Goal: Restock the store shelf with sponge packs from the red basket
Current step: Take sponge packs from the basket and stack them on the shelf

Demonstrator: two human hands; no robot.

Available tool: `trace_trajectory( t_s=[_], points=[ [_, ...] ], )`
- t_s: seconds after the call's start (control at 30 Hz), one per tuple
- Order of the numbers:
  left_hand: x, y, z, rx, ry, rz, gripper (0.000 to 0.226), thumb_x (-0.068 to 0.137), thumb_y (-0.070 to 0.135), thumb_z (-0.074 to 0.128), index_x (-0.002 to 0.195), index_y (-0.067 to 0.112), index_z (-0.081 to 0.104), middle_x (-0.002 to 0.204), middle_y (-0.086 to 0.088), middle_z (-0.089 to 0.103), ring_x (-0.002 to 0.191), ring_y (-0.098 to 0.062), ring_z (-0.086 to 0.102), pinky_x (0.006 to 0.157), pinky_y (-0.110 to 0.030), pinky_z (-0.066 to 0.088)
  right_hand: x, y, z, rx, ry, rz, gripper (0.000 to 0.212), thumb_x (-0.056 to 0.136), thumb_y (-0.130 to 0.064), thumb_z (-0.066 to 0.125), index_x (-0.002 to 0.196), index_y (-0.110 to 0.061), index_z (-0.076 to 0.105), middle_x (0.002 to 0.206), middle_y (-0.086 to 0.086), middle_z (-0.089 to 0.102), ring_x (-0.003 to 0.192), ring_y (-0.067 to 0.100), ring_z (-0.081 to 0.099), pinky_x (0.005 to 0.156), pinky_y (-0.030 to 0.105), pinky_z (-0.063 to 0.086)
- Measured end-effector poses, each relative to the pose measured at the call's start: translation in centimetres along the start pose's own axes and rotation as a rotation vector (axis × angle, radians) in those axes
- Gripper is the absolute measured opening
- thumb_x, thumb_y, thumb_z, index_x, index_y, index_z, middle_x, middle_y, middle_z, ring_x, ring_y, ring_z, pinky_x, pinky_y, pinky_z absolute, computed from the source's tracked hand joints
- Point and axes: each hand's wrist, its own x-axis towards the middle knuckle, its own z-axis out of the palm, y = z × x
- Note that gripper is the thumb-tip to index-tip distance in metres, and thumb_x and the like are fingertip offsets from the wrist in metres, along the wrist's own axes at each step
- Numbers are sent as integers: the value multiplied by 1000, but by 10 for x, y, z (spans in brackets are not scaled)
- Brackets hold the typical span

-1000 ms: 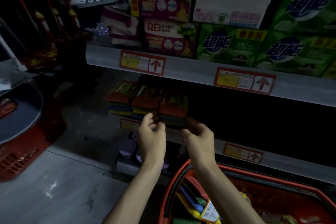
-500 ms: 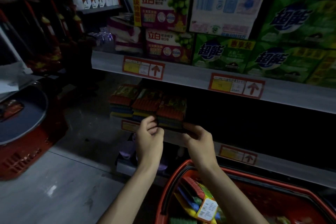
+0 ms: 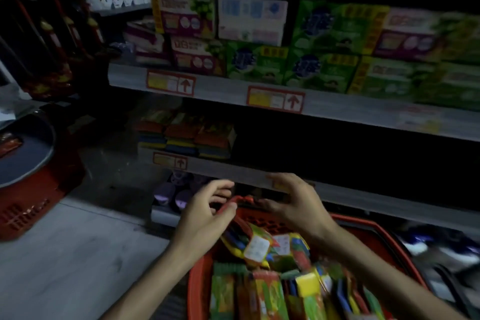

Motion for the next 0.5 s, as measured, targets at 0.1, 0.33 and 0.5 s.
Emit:
trace_trajectory(
  t_s=[0.1,0.33,0.5],
  points=[
    [-24,4,12,83,-69,59,37,93,19,73,118,44,62,114,15,68,107,1,64,87,-23,51,-37,28,-28,-153,-121,-91,64,85,-36,80,143,-22,57,144,-2,56,134,18,53,105,21,38],
    [-52,5,36,444,-190,199,38,92,26,72,128,32,62,125,16,59,119,-6,57,97,-30,48,-113,85,-69,-411,-464,-155,67,90,-44,72,150,-31,46,147,-6,46,136,18,45,106,36,46],
    [-46,-20,52,916,-254,323,54,86,24,73,138,23,57,129,5,56,120,-22,57,97,-39,47,-130,105,-68,-681,-488,-36,70,95,-33,61,157,-29,31,146,-2,47,133,25,48,103,36,46]
  ],
)
